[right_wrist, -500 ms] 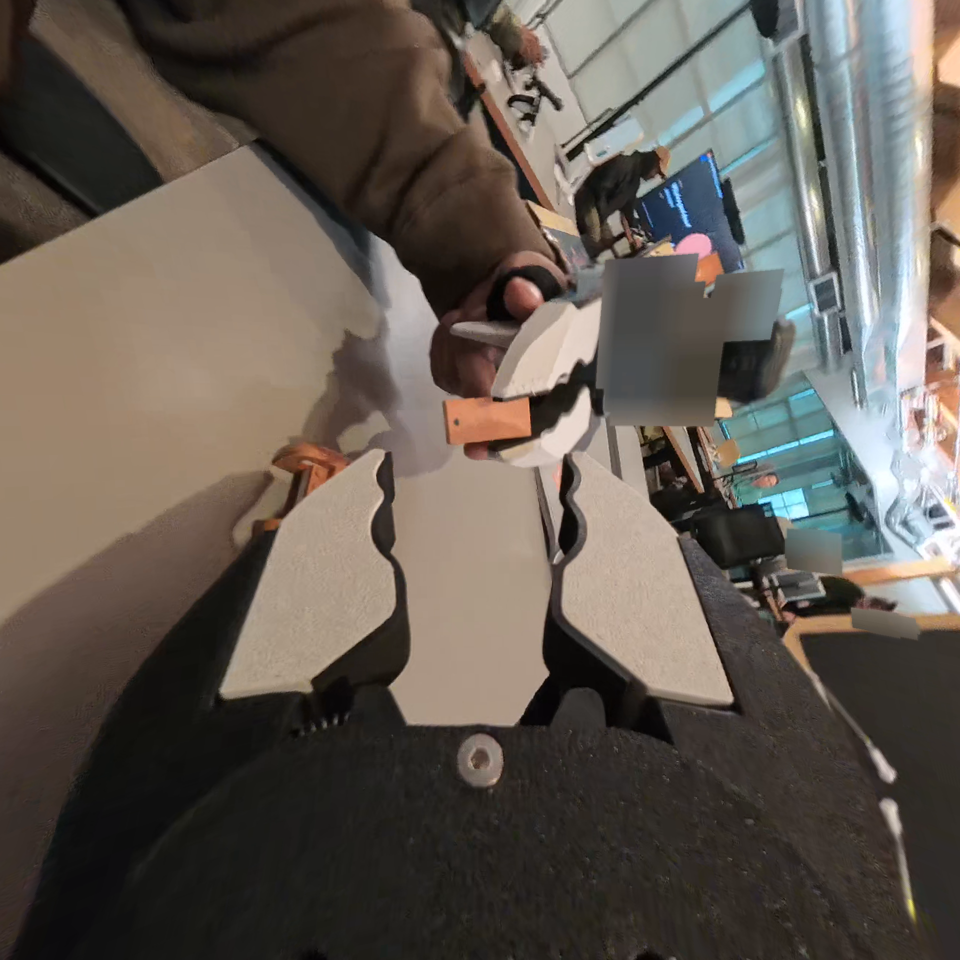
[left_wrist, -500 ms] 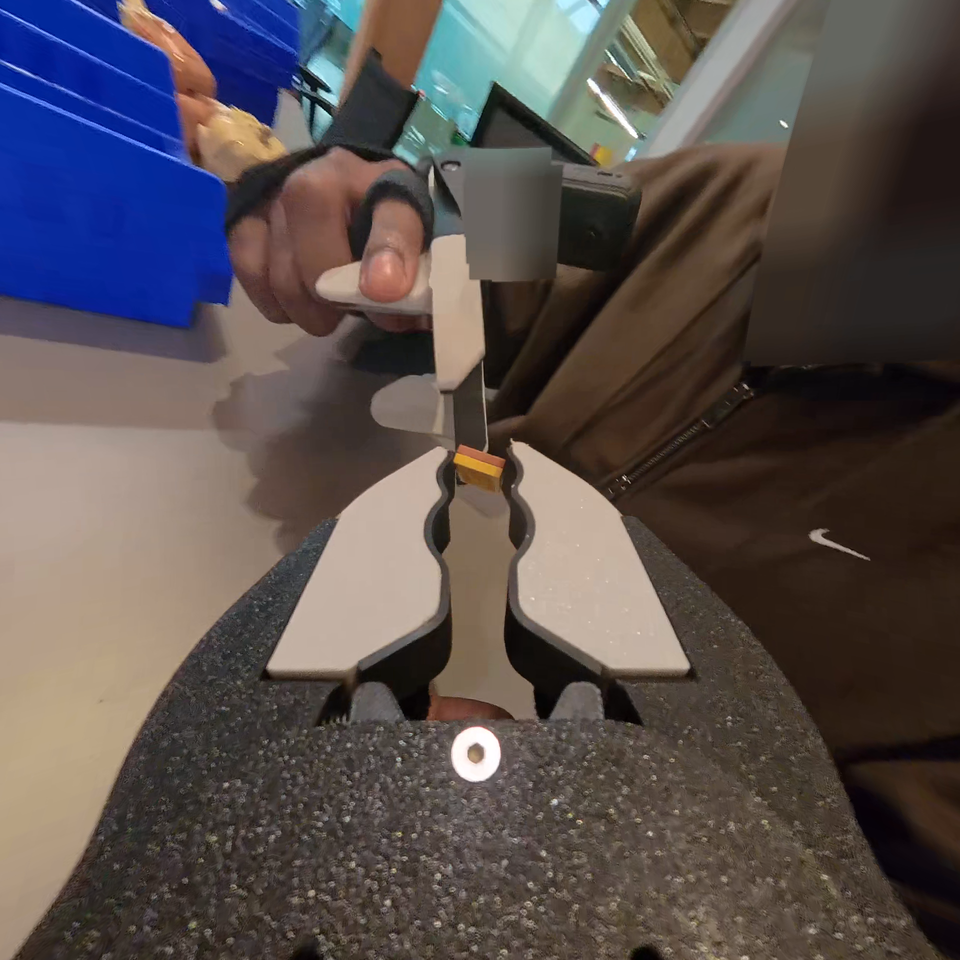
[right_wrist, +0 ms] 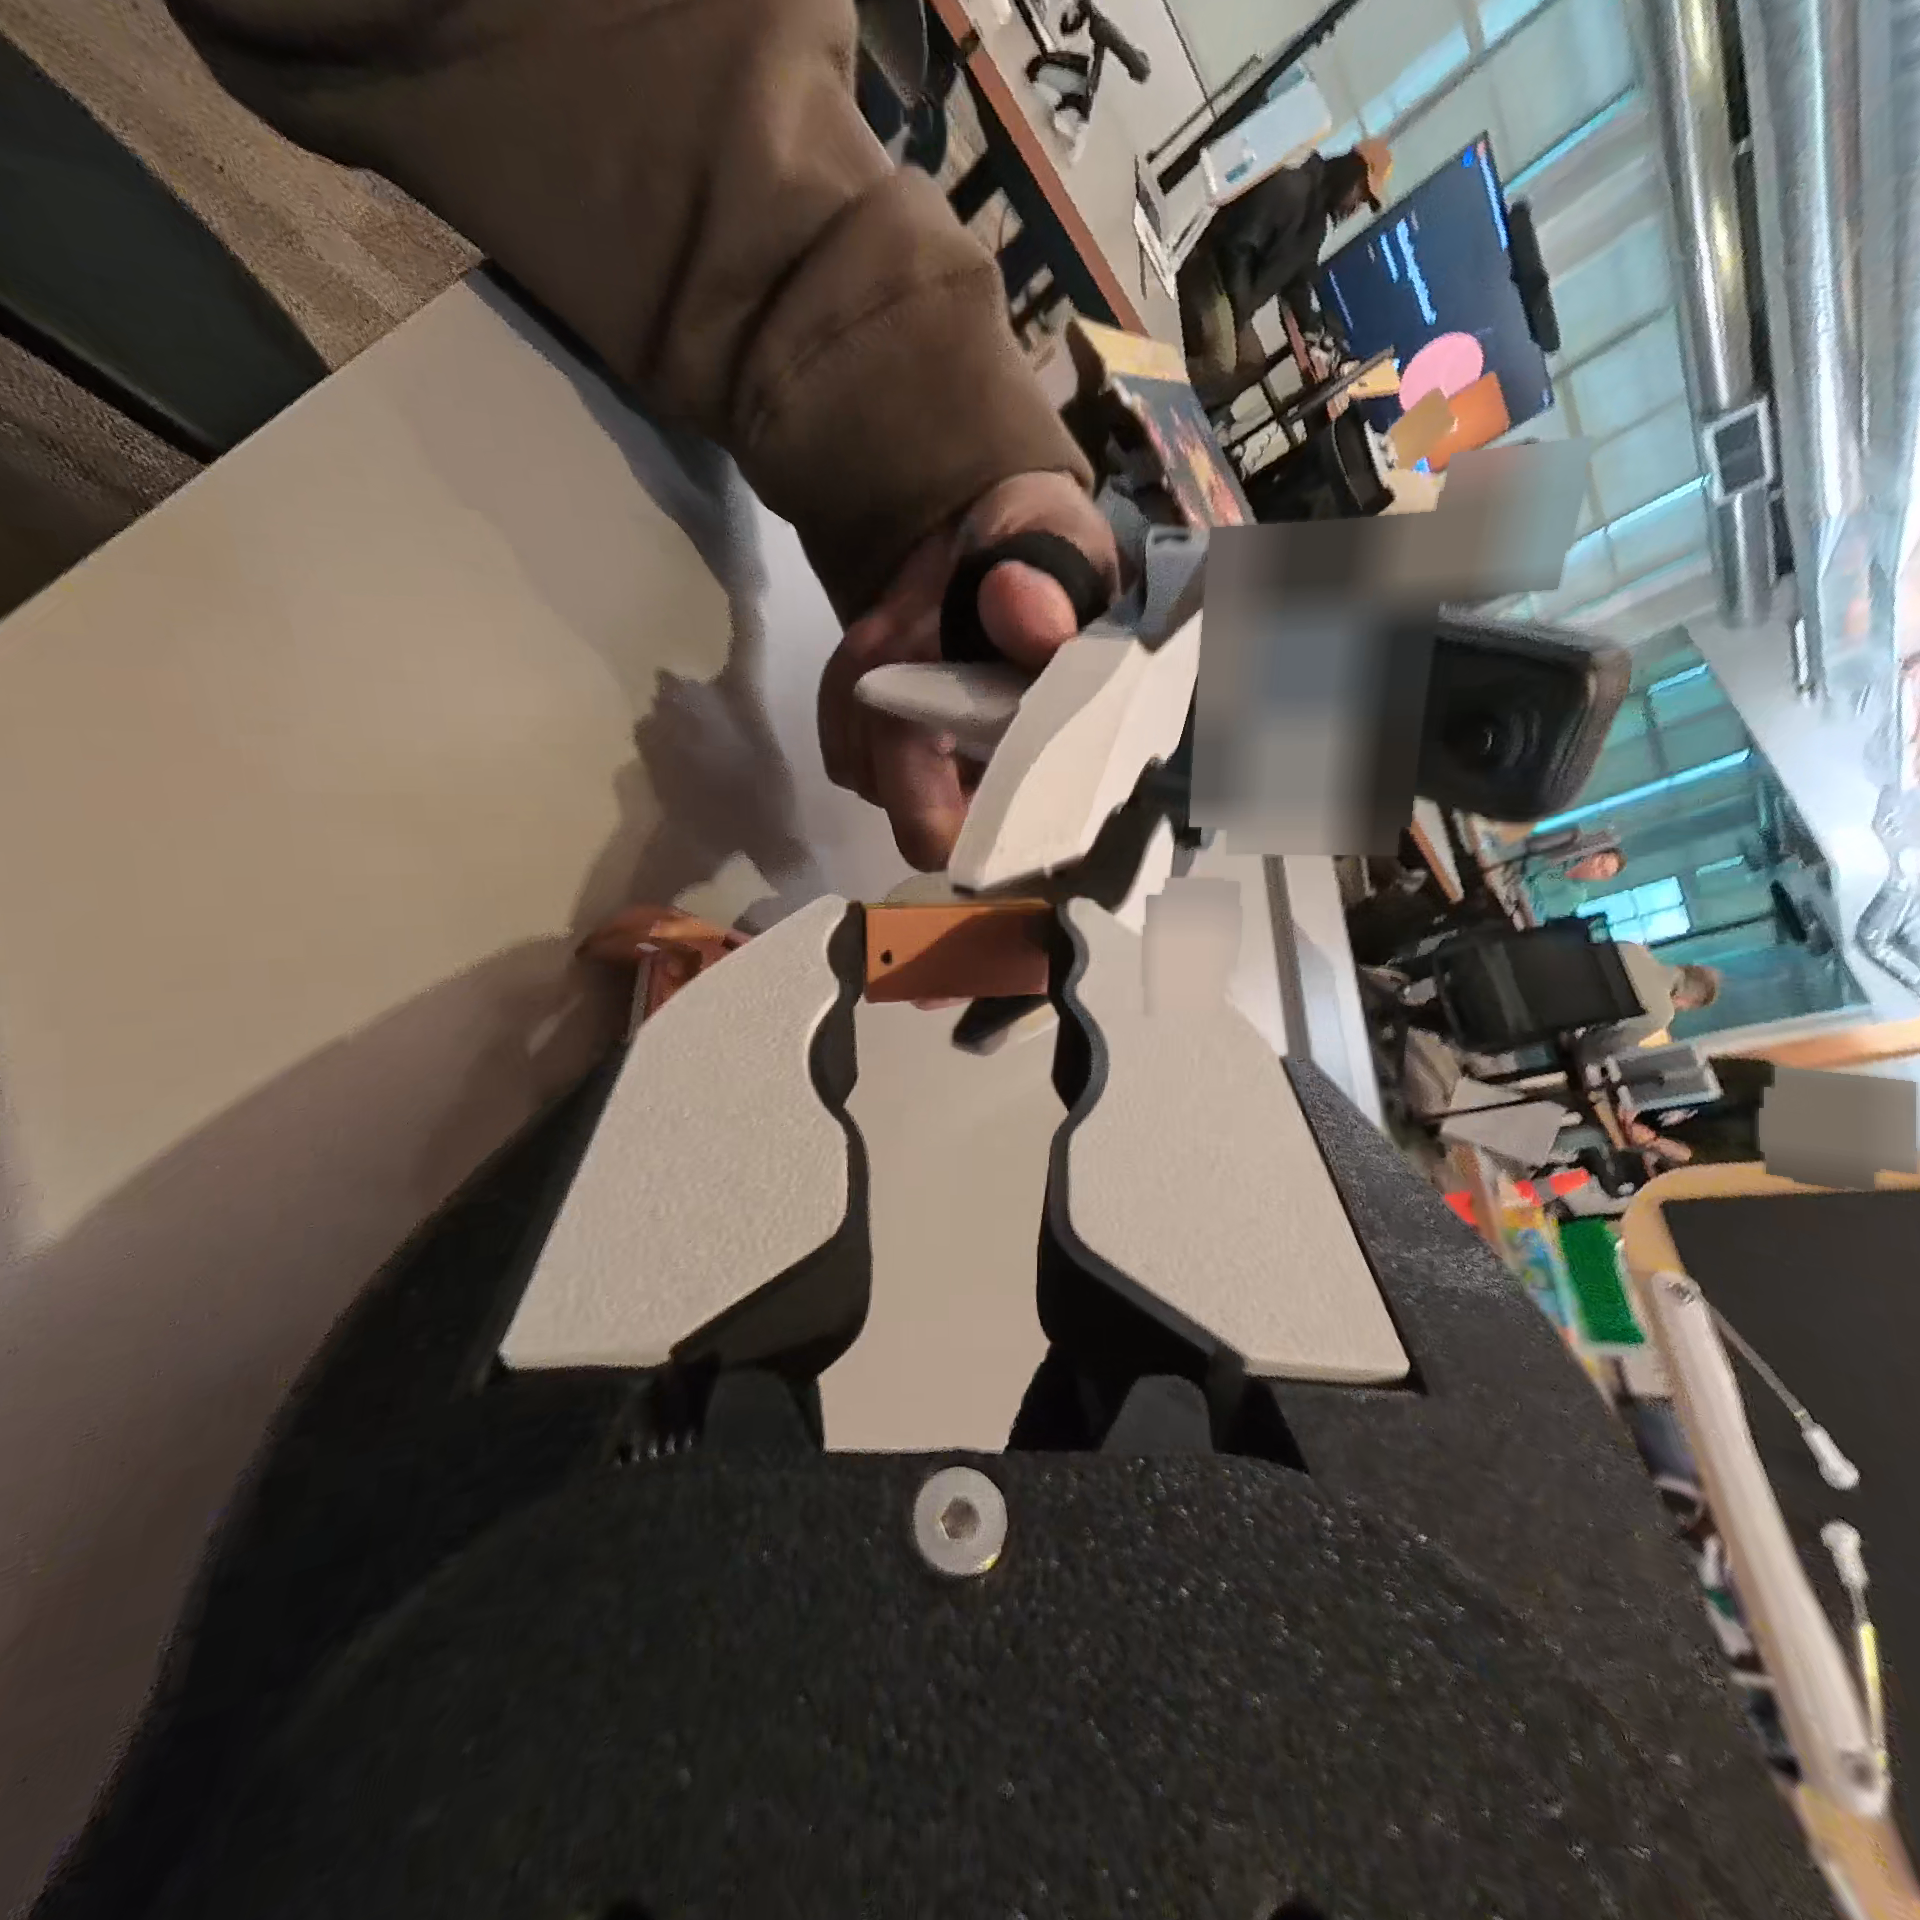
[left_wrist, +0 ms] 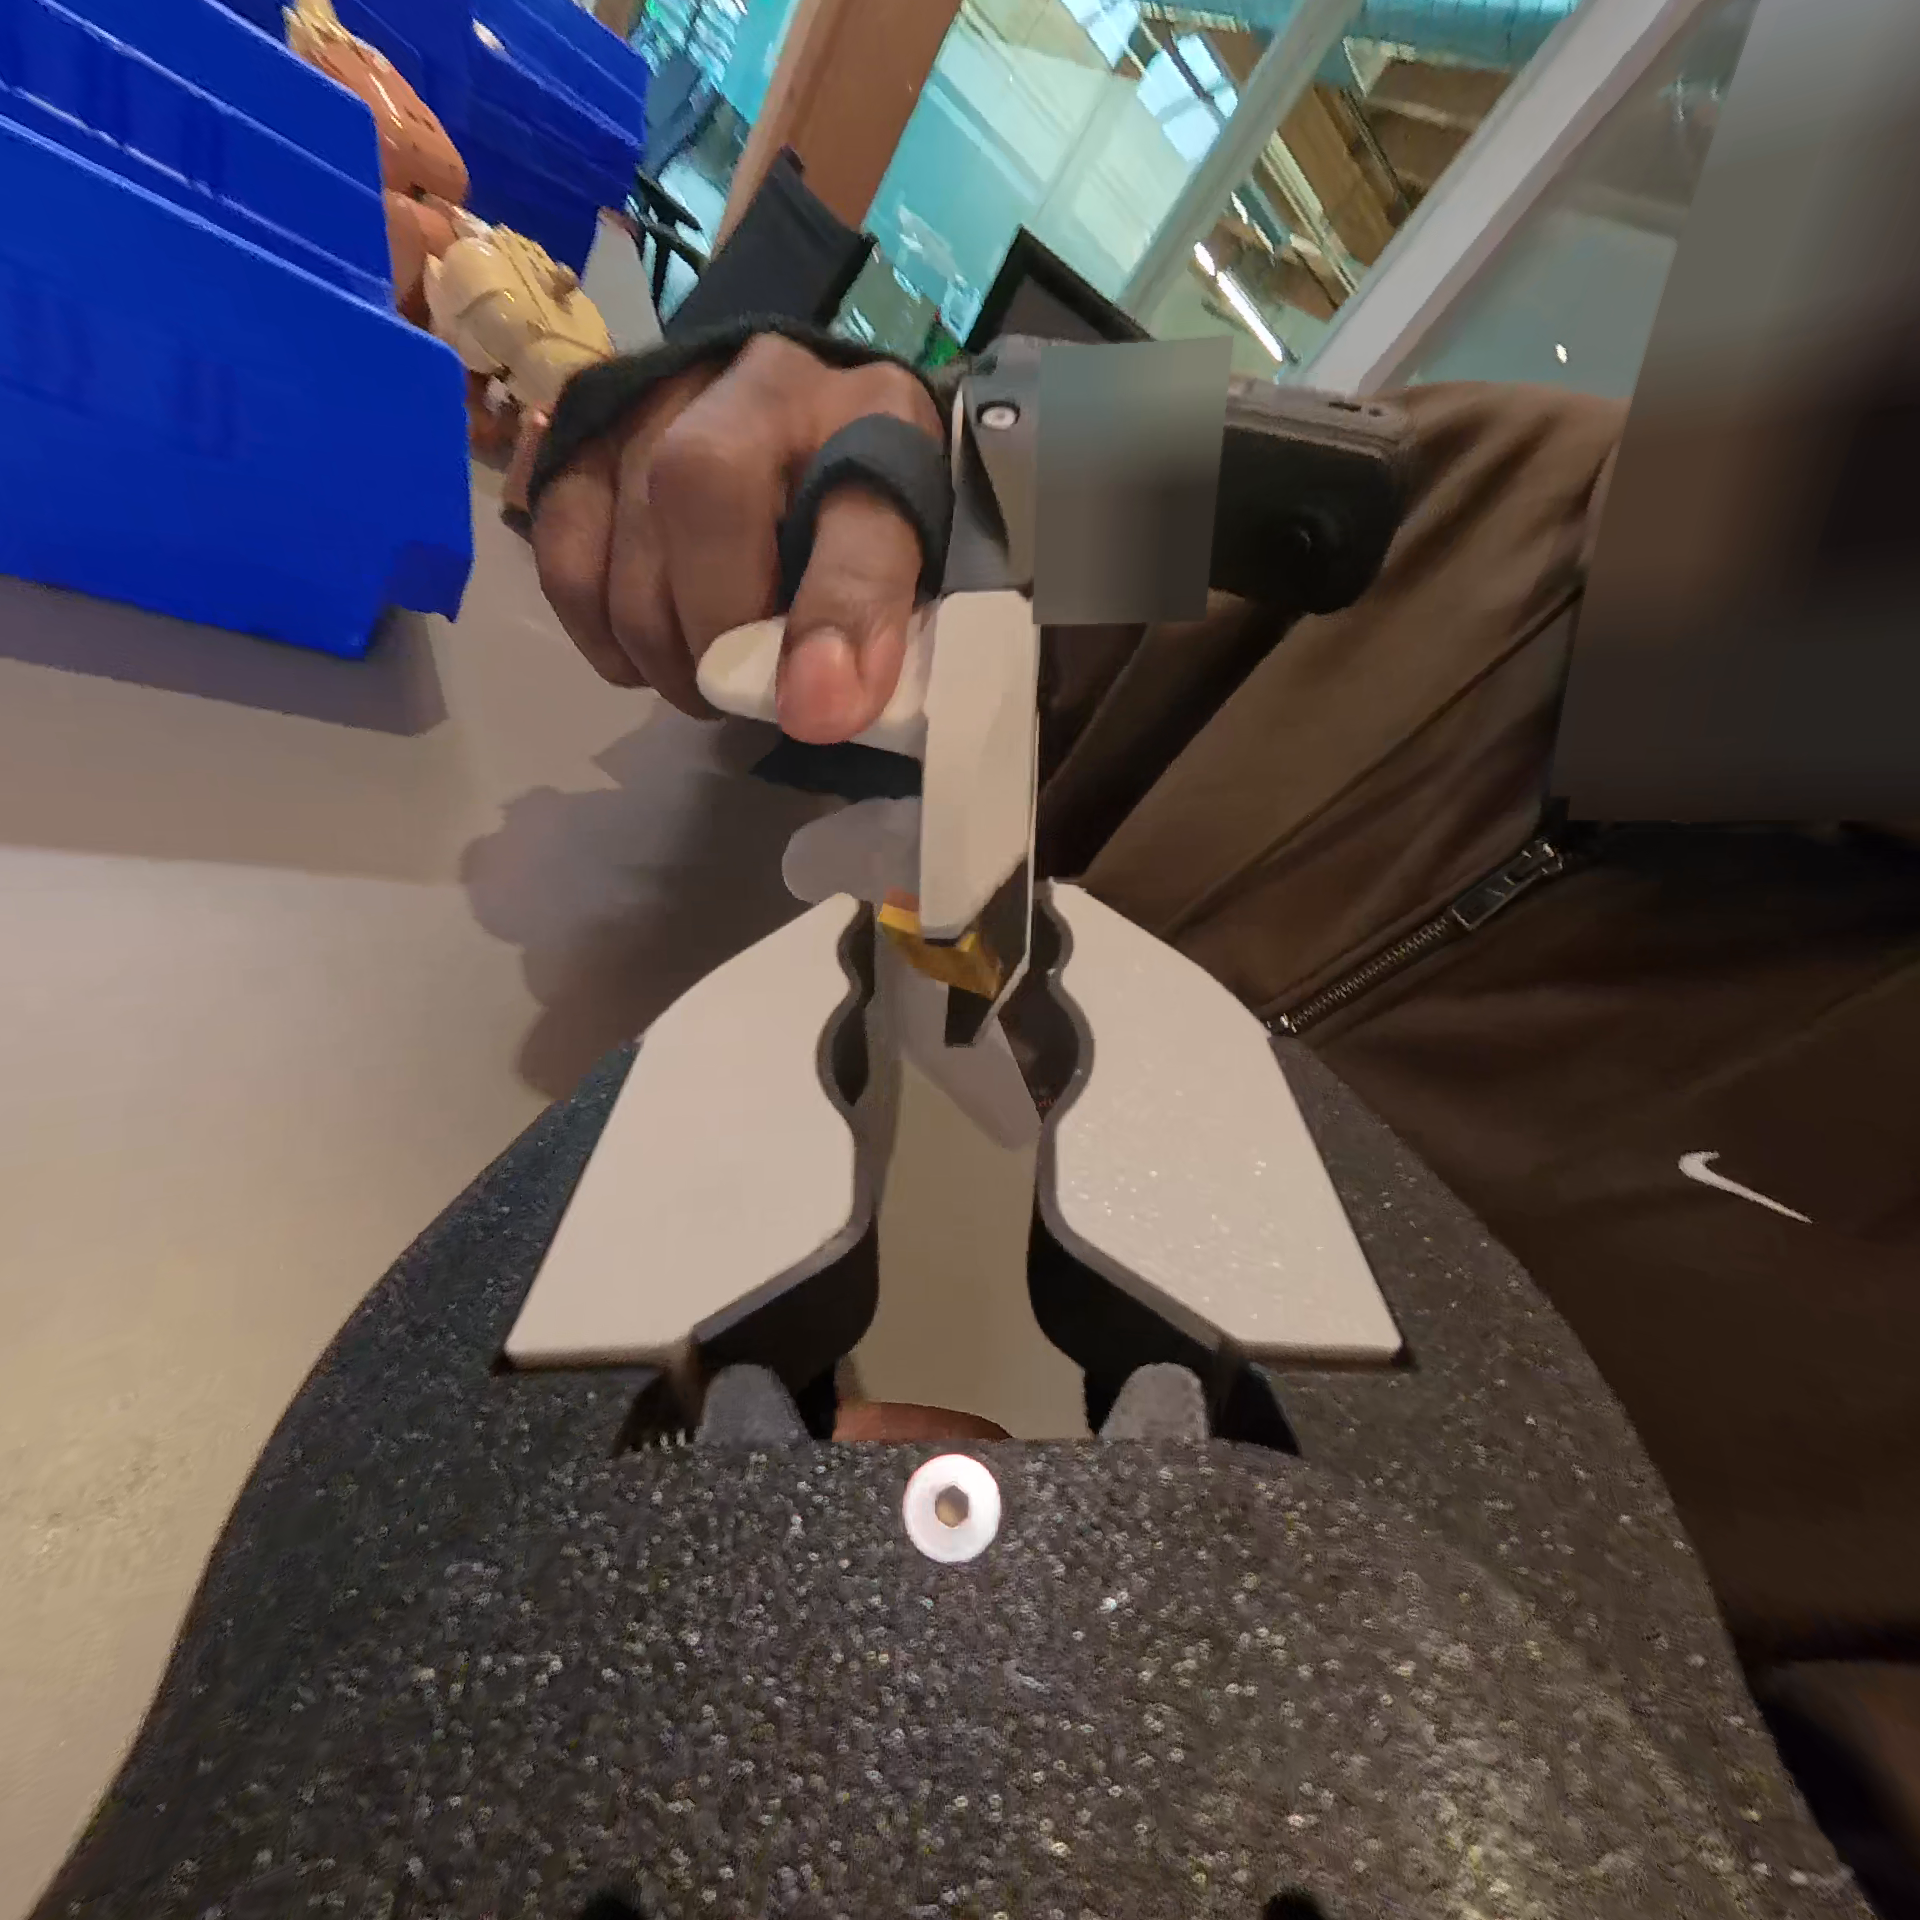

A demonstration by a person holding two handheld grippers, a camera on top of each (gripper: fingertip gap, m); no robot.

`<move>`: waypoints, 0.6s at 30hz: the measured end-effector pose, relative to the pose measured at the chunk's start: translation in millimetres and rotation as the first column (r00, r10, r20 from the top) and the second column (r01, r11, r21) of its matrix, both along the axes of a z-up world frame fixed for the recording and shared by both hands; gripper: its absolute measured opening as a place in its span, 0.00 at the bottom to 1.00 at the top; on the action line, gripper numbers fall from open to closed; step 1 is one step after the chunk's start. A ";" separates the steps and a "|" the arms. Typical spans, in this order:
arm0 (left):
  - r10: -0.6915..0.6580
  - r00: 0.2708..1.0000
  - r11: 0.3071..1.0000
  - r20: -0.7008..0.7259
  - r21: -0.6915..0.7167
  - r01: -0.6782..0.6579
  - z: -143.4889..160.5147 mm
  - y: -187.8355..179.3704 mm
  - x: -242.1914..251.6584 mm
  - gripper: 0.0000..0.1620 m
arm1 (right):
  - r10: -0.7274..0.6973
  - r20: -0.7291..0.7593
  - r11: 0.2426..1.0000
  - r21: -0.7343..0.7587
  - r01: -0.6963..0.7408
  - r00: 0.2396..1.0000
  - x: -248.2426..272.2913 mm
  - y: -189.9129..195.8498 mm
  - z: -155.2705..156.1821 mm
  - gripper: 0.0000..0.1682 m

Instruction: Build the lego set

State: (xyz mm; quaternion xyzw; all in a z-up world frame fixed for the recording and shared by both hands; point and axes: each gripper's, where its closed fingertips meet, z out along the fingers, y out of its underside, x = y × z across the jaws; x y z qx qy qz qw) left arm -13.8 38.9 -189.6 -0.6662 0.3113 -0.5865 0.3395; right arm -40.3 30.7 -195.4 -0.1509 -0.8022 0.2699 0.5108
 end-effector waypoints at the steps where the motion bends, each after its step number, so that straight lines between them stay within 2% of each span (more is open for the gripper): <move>1: 0.028 1.000 1.000 0.014 0.007 -0.028 0.8 1.6 -1.8 0.20 | -0.018 0.008 1.000 -0.020 0.018 1.000 -0.2 1.9 -2.1 0.20; 4: 0.142 0.990 0.989 0.002 0.044 -0.142 -1.7 8.3 -10.8 0.25 | -0.084 0.050 0.992 -0.089 0.088 0.995 -0.7 9.4 -9.0 0.20; 6: 0.277 0.952 0.959 -0.128 0.098 -0.266 -16.1 17.2 -22.0 0.32 | -0.171 0.111 0.974 -0.134 0.185 0.979 -0.4 20.9 -15.7 0.20; 8: 0.403 0.860 0.913 -0.313 0.210 -0.351 -37.2 18.9 -33.2 0.37 | -0.267 0.188 0.935 -0.188 0.301 0.945 2.4 33.2 -22.1 0.20; 11: 0.460 0.719 0.885 -0.521 0.333 -0.324 -64.8 2.0 -37.0 0.41 | -0.349 0.317 0.858 -0.271 0.437 0.882 10.0 42.9 -32.1 0.20; 14: 0.454 0.617 0.890 -0.643 0.351 -0.290 -91.3 -11.9 -39.5 0.46 | -0.367 0.387 0.812 -0.312 0.494 0.846 15.1 42.9 -38.5 0.20; 18: 0.427 0.581 0.904 -0.693 0.334 -0.267 -112.5 -13.0 -41.2 0.51 | -0.352 0.421 0.800 -0.329 0.502 0.836 14.9 37.5 -42.3 0.20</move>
